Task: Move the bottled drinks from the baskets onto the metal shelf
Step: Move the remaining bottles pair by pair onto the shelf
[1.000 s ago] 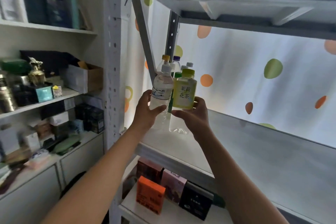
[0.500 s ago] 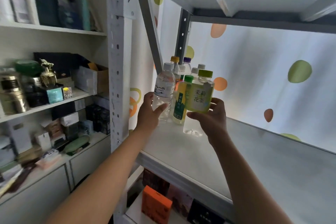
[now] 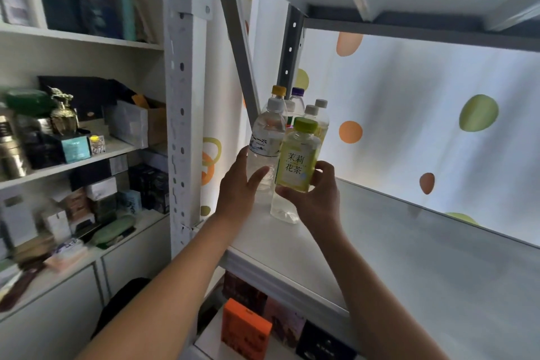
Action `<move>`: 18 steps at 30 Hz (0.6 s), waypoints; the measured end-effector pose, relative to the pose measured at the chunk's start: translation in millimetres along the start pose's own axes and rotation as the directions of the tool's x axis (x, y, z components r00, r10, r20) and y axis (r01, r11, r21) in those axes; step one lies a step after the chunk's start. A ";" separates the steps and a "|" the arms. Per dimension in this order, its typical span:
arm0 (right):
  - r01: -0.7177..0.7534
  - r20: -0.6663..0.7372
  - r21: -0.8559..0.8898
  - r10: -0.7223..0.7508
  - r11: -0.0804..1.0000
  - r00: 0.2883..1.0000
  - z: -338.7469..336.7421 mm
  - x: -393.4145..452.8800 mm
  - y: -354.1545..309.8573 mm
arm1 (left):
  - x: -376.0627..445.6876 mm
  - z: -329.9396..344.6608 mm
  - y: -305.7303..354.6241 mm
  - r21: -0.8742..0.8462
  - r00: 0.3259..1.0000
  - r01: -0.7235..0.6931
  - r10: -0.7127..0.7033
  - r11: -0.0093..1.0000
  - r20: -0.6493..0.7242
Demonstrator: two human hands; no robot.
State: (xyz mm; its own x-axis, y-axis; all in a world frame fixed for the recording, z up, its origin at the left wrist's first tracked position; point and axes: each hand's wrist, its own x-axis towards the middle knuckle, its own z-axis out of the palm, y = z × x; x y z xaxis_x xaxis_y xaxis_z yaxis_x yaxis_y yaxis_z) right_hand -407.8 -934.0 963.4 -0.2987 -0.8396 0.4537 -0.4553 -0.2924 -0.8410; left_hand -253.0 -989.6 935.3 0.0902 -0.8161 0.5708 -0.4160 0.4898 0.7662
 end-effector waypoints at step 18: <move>-0.004 0.133 -0.102 0.018 0.995 0.991 1.2 0.4 13.6 | 1.3 -0.5 3.5 -0.011 0.996 0.087 -0.087 0.996 0.030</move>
State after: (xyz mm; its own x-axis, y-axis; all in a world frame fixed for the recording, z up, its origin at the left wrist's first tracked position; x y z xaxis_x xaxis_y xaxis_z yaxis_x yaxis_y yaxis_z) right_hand -413.0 -938.9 951.8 -0.1923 -0.8982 0.3953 -0.5375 -0.2406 -0.8082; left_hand -254.0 -988.8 938.9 0.0987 -0.8645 0.4928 -0.3969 0.4199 0.8162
